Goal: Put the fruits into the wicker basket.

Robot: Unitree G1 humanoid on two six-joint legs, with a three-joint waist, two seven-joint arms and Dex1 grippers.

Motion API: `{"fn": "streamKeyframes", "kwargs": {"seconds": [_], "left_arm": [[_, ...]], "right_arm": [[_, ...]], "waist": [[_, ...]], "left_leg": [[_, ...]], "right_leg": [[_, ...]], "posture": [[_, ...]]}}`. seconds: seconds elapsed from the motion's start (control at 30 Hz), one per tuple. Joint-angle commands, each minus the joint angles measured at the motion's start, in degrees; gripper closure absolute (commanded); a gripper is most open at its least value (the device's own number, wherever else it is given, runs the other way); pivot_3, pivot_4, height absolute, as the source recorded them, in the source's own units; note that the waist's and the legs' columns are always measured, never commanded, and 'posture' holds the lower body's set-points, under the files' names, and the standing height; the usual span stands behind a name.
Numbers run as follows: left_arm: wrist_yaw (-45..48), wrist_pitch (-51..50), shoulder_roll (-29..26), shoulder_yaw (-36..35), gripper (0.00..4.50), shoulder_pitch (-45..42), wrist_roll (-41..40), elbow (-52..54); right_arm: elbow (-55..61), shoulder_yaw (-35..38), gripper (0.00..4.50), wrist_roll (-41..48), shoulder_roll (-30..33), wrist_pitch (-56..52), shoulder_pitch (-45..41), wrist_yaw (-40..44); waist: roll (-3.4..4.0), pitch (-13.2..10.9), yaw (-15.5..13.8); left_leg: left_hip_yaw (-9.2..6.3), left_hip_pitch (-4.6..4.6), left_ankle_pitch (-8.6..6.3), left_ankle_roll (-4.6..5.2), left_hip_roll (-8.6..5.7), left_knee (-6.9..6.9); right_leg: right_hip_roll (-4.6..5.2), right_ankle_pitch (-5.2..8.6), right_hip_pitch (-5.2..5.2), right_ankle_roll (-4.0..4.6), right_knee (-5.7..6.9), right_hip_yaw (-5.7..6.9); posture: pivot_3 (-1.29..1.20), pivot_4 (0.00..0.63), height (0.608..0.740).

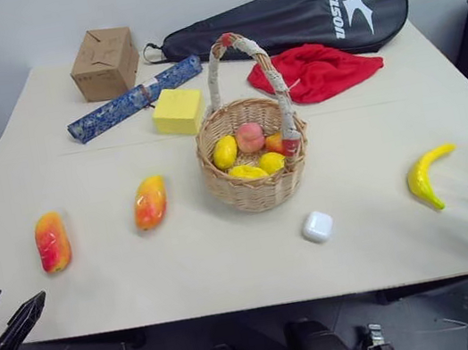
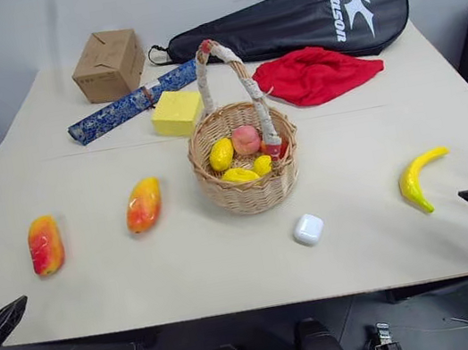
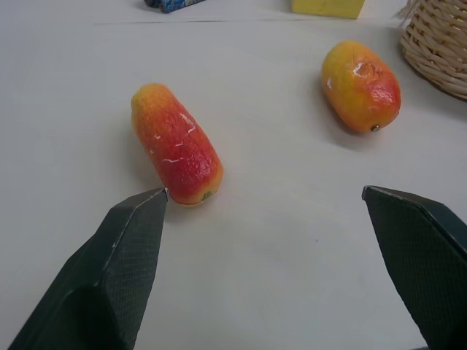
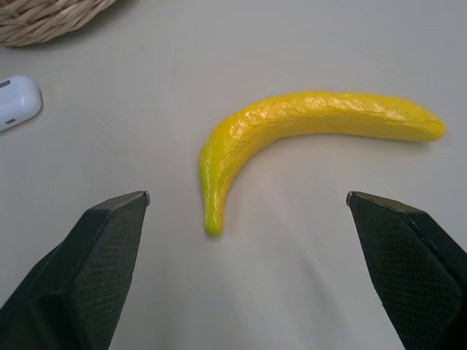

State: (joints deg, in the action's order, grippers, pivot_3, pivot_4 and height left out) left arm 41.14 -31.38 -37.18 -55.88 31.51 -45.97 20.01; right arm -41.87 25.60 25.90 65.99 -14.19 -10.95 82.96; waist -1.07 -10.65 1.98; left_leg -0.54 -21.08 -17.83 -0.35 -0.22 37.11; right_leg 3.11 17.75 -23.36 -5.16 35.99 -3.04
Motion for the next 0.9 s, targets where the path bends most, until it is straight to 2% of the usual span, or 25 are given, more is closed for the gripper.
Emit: {"fn": "streamKeyframes", "kwargs": {"seconds": [0.03,0.47,0.63,0.77,0.9], "left_arm": [[-0.5,-0.6,-0.8,-1.3,0.02,-0.1,-1.0,1.2],[-2.1,-2.3,-1.5,-1.3,0.02,-1.3,-0.9,2.1],[-3.3,-2.8,-2.0,1.0,0.02,-3.8,-0.4,1.9],[-4.3,-5.6,-4.4,3.7,0.02,-7.6,-2.9,5.2],[-2.5,-8.6,-9.0,8.0,0.02,-13.9,-8.1,9.9]], "right_arm": [[0.7,2.0,0.0,0.5,1.5,0.8,-0.7,0.5],[-0.3,1.5,0.0,0.1,0.7,2.6,-3.5,-0.1],[-0.8,1.0,0.0,-0.6,0.3,4.3,-5.2,-1.3],[7.0,0.7,0.0,1.4,0.7,1.3,-5.2,0.3],[21.0,-0.7,0.0,5.1,-0.6,-4.7,-4.0,1.2]], "waist": [[0.01,0.0,0.0],[0.01,0.0,-0.2],[0.03,0.0,-0.2],[0.04,0.0,-0.2],[0.04,0.0,-0.3]], "left_leg": [[0.01,0.0,0.0,0.0,0.0,0.0],[0.03,0.0,0.0,0.0,0.0,0.01],[0.04,0.02,0.01,0.0,0.0,0.05],[0.04,-0.01,0.0,0.0,-0.01,0.03],[0.01,0.0,0.02,-0.02,0.0,0.09]], "right_leg": [[0.0,0.0,0.0,0.0,0.01,0.0],[0.01,-0.03,0.0,-0.05,0.0,-0.02],[0.0,-0.04,0.01,-0.05,0.02,-0.02],[0.0,-0.06,-0.01,-0.08,0.03,-0.02],[-0.01,-0.08,-0.01,-0.11,0.14,-0.02]], "posture": [[0.0,0.15,0.74],[0.0,0.15,0.74],[0.0,0.15,0.74],[0.0,0.15,0.74],[0.0,0.15,0.74]]}}
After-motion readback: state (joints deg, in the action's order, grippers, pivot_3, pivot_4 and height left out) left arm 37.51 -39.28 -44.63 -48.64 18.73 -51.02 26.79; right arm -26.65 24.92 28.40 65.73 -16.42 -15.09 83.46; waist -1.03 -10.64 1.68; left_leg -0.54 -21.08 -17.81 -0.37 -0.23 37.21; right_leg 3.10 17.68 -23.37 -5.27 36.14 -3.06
